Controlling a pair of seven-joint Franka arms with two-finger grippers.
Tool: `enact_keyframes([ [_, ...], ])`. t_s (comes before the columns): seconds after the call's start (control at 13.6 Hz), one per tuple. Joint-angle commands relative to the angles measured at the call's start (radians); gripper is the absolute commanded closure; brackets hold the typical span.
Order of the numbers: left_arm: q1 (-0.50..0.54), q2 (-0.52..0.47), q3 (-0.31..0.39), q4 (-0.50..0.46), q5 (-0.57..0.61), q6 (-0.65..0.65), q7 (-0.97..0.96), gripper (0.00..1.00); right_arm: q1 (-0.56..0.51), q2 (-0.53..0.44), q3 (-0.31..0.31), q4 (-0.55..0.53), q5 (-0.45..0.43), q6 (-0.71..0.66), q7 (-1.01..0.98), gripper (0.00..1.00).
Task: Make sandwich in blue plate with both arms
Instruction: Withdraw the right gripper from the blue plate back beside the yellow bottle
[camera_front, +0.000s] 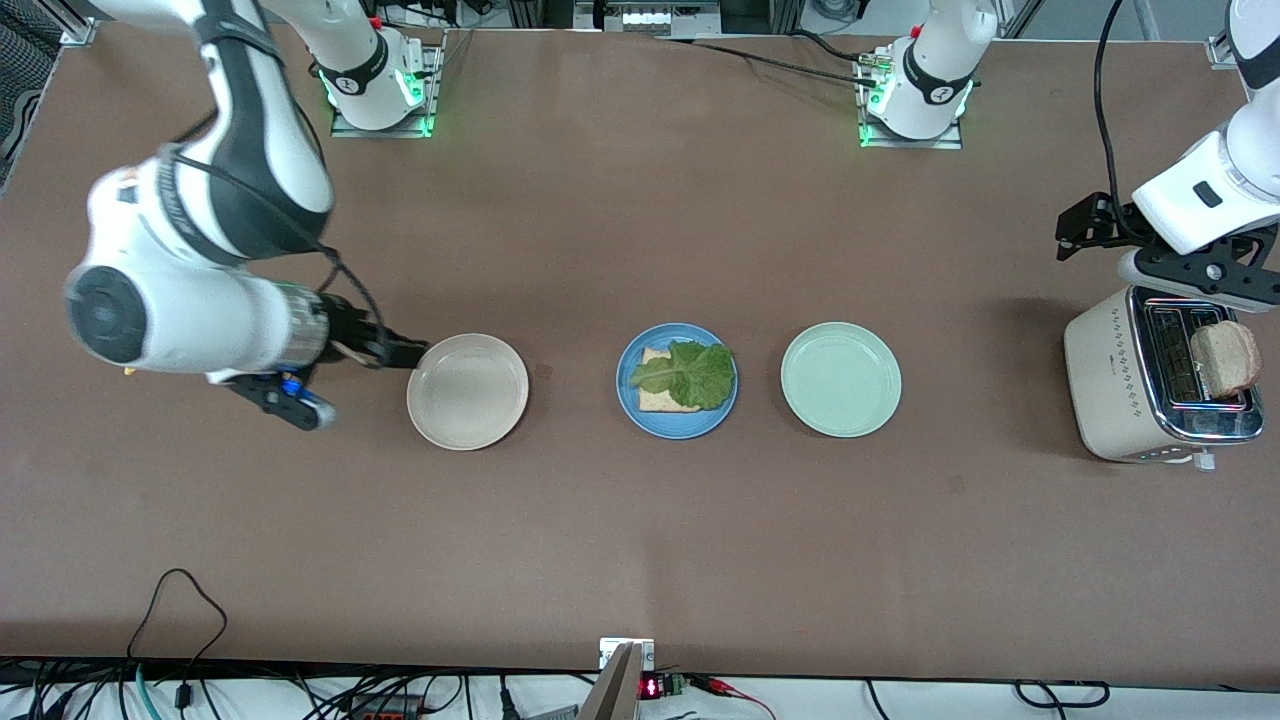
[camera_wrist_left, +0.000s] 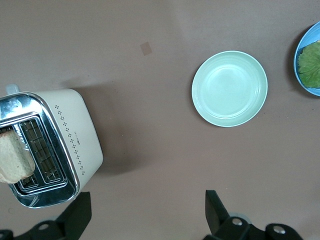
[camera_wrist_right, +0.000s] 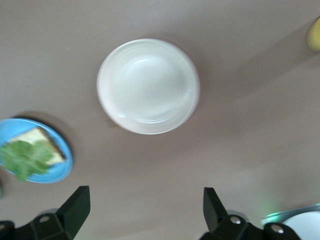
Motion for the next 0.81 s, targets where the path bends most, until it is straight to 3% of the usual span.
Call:
enact_keyframes([
  [0.0,-0.001,-0.006,-0.002,-0.004,-0.001,0.007,-0.009,0.0,-0.048,-0.202,0.016,-0.206,-0.128,0.0,-0.204,0.0],
  [0.15,-0.001,-0.006,-0.002,-0.004,-0.001,0.007,-0.009,0.0,-0.128,-0.319,0.019,-0.316,-0.176,0.0,-0.386,0.0],
  [0.37,-0.001,-0.006,-0.003,-0.004,-0.001,0.006,-0.009,0.0,-0.27,-0.414,0.02,-0.411,-0.231,0.011,-0.674,0.0],
  [0.73,-0.001,-0.006,-0.002,-0.004,-0.001,0.006,-0.009,0.0,-0.55,-0.439,0.022,-0.461,-0.265,0.124,-1.196,0.0],
])
